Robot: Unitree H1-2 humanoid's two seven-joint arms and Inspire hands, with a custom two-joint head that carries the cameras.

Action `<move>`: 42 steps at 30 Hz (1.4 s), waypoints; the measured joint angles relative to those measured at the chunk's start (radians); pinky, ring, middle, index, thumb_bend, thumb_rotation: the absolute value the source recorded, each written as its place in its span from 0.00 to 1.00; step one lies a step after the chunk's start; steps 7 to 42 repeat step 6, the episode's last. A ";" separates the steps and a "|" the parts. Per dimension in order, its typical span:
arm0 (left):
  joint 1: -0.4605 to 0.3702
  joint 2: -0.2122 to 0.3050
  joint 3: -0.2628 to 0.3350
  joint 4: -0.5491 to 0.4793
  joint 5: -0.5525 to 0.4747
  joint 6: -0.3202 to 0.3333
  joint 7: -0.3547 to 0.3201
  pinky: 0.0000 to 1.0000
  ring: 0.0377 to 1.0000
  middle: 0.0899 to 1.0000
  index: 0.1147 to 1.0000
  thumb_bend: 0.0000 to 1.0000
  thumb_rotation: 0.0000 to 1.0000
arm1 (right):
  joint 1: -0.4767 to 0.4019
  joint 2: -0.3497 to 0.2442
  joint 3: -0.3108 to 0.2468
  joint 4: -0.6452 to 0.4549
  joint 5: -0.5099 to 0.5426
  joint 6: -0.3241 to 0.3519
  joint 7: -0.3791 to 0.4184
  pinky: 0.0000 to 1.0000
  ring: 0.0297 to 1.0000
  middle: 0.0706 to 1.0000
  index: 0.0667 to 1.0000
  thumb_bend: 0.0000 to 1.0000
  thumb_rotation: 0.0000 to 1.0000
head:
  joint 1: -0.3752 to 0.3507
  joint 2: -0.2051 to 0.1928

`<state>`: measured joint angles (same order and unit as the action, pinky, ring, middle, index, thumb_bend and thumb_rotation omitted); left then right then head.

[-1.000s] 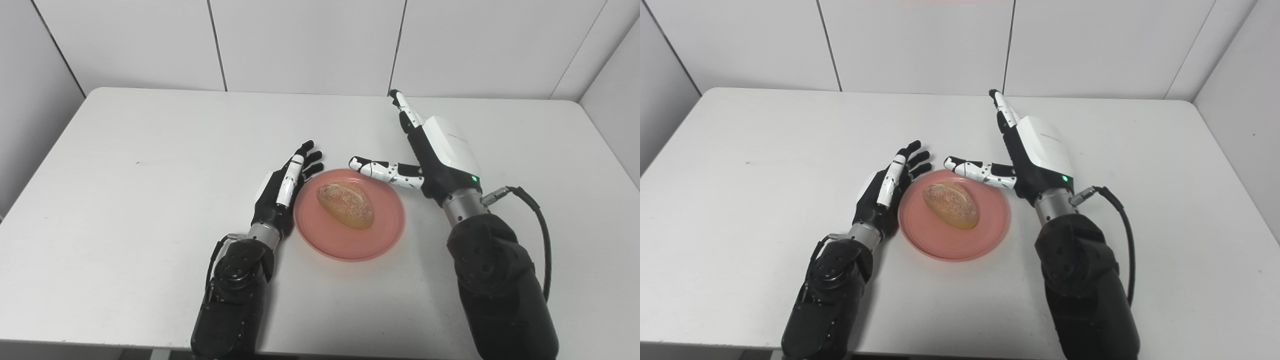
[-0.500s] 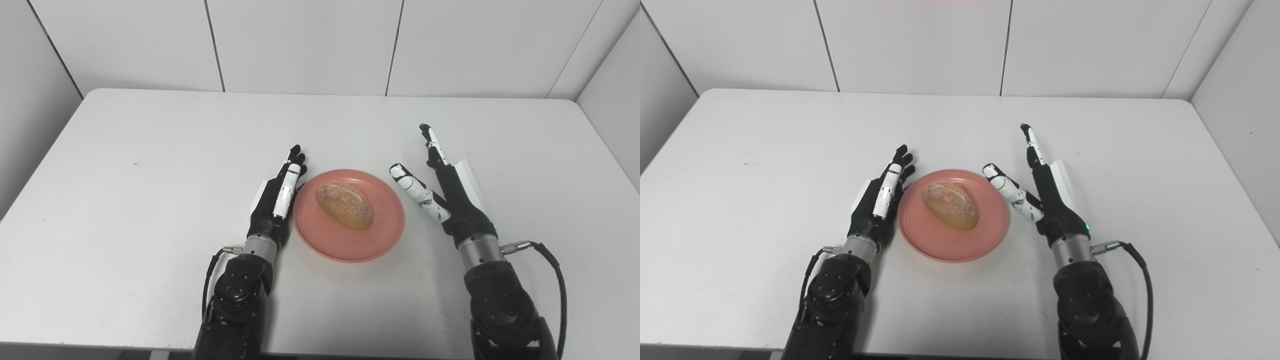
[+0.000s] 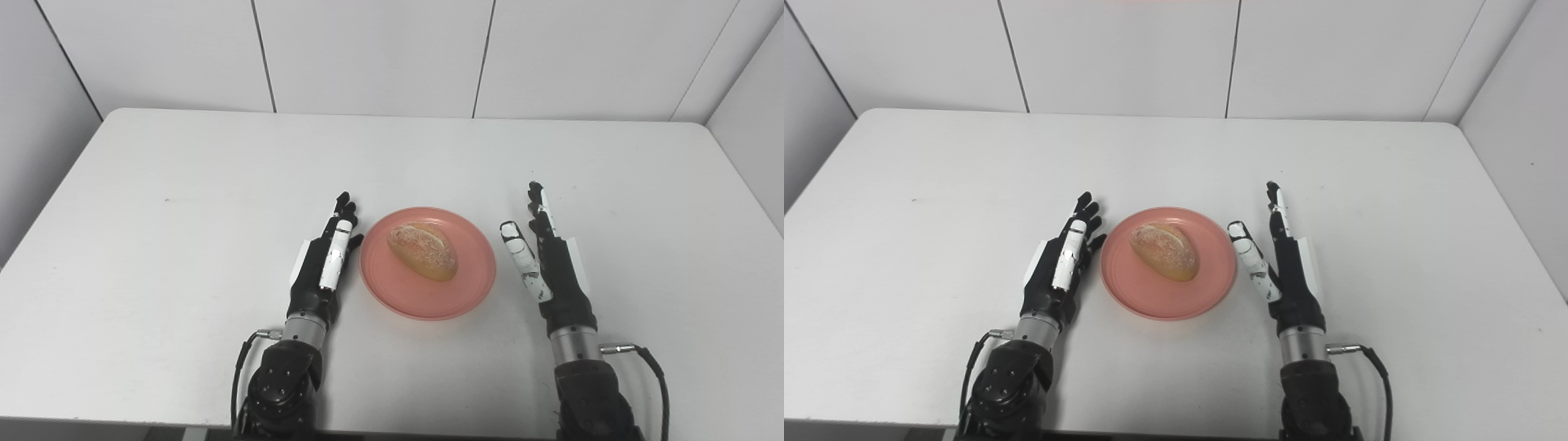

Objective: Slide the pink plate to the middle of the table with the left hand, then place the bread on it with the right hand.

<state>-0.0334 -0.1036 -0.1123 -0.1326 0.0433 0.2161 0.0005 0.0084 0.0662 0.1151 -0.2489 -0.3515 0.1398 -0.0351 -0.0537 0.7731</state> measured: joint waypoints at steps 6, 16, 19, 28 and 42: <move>0.010 0.008 0.002 -0.015 0.000 0.002 -0.002 1.00 1.00 1.00 1.00 0.35 1.00 | 0.019 0.017 0.014 0.001 0.049 0.000 -0.001 0.99 0.98 0.99 0.98 0.35 1.00 | -0.005 0.005; 0.010 0.008 0.002 -0.015 0.000 0.002 -0.002 1.00 1.00 1.00 1.00 0.35 1.00 | 0.019 0.017 0.014 0.001 0.049 0.000 -0.001 0.99 0.98 0.99 0.98 0.35 1.00 | -0.005 0.005; 0.010 0.008 0.002 -0.015 0.000 0.002 -0.002 1.00 1.00 1.00 1.00 0.35 1.00 | 0.019 0.017 0.014 0.001 0.049 0.000 -0.001 0.99 0.98 0.99 0.98 0.35 1.00 | -0.005 0.005; 0.010 0.008 0.002 -0.015 0.000 0.002 -0.002 1.00 1.00 1.00 1.00 0.35 1.00 | 0.019 0.017 0.014 0.001 0.049 0.000 -0.001 0.99 0.98 0.99 0.98 0.35 1.00 | -0.005 0.005; 0.010 0.008 0.002 -0.015 0.000 0.002 -0.002 1.00 1.00 1.00 1.00 0.35 1.00 | 0.019 0.017 0.014 0.001 0.049 0.000 -0.001 0.99 0.98 0.99 0.98 0.35 1.00 | -0.005 0.005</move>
